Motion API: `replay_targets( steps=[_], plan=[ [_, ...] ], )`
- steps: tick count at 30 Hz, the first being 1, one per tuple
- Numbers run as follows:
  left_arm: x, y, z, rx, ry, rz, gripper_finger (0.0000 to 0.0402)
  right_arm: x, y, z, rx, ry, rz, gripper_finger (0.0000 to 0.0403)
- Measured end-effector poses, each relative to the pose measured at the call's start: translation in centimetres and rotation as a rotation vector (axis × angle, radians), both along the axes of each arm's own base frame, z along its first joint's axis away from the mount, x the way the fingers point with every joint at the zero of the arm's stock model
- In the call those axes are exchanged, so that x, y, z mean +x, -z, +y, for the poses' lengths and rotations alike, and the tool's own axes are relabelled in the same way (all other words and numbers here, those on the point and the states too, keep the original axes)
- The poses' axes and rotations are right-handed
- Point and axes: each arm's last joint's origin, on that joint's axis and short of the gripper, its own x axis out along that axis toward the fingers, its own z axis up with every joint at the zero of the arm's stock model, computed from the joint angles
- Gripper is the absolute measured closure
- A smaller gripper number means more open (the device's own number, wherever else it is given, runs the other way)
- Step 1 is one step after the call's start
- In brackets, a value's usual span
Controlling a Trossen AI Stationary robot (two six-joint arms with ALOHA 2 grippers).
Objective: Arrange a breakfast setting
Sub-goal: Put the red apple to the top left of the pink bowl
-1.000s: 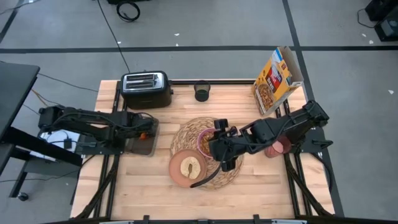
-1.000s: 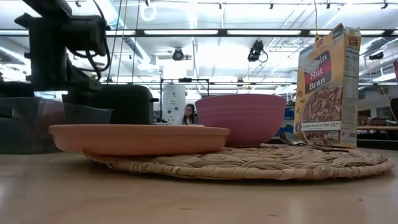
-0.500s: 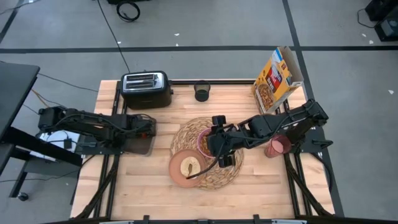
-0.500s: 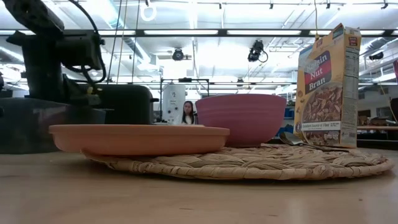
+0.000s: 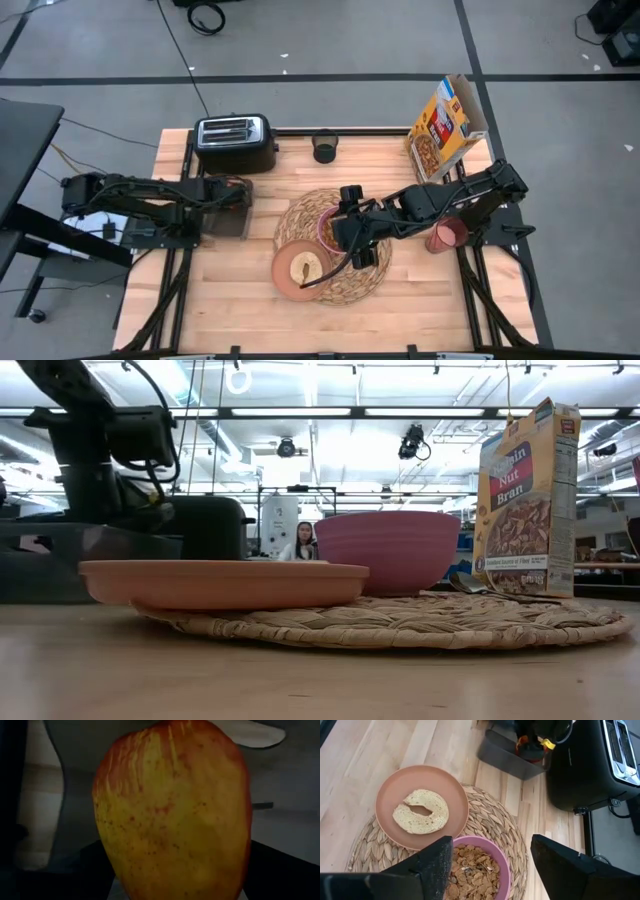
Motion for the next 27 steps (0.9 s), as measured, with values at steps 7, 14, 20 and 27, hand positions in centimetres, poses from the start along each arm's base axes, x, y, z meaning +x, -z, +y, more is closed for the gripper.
replay_targets(
  steps=[7, 14, 20, 27],
  plan=[
    [0.2, -0.1, 0.5, -0.021, -0.069, -0.059, 0.0047, 0.0, 0.0, 0.0, 0.005, 0.006, -0.001, 0.0120],
    [0.1, -0.2, 0.8, 0.069, -0.253, -0.119, 0.0047, 0.0, 0.0, -0.1, 0.007, 0.011, -0.001, 0.0108],
    [0.7, -0.3, 0.1, 0.045, -0.249, -0.180, 0.0047, 0.1, 0.0, -0.2, 0.006, 0.014, 0.000, 0.0107],
    [1.0, -0.2, -2.2, 0.001, -0.287, -0.254, 0.0047, 0.1, 0.0, -0.4, 0.004, 0.018, 0.005, 0.0107]
  ],
)
